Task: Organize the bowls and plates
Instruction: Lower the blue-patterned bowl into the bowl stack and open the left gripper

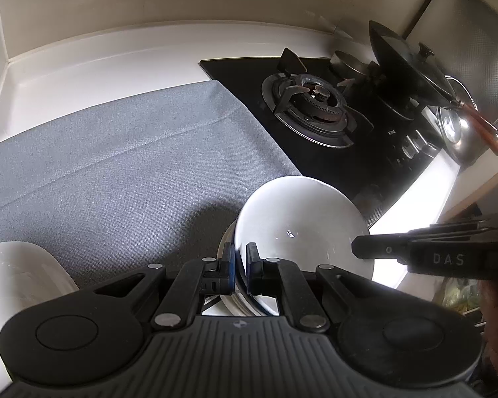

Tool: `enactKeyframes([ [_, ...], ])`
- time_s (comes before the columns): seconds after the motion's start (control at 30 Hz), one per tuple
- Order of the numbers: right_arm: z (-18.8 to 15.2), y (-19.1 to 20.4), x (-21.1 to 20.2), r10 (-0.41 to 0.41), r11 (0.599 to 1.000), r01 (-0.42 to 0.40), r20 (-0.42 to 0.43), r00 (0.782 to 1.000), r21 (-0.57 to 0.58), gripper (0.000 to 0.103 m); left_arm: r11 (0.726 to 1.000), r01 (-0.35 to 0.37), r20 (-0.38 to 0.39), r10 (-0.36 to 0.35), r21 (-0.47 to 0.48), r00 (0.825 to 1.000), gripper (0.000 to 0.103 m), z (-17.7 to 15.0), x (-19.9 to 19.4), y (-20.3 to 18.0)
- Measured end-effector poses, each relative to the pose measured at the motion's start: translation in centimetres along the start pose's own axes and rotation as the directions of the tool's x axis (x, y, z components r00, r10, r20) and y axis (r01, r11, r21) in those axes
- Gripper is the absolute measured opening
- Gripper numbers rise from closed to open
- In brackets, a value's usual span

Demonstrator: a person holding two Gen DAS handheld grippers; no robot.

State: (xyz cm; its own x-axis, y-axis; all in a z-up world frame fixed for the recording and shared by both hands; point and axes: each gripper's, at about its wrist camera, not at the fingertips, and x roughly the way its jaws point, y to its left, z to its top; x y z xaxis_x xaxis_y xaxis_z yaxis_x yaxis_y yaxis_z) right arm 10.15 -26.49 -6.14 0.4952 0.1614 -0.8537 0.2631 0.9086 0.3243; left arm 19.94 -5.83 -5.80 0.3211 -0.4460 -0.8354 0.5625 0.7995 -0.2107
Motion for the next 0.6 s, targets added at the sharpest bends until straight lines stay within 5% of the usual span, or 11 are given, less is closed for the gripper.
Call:
enactKeyframes([
  [0.6,0.7,0.5,0.6,-0.036,0.998,0.033,-0.058,0.998,-0.06,0.009,0.998,-0.06,0.003,0.06,0.024,0.998,0.006,-0.2,0.0,-1.4],
])
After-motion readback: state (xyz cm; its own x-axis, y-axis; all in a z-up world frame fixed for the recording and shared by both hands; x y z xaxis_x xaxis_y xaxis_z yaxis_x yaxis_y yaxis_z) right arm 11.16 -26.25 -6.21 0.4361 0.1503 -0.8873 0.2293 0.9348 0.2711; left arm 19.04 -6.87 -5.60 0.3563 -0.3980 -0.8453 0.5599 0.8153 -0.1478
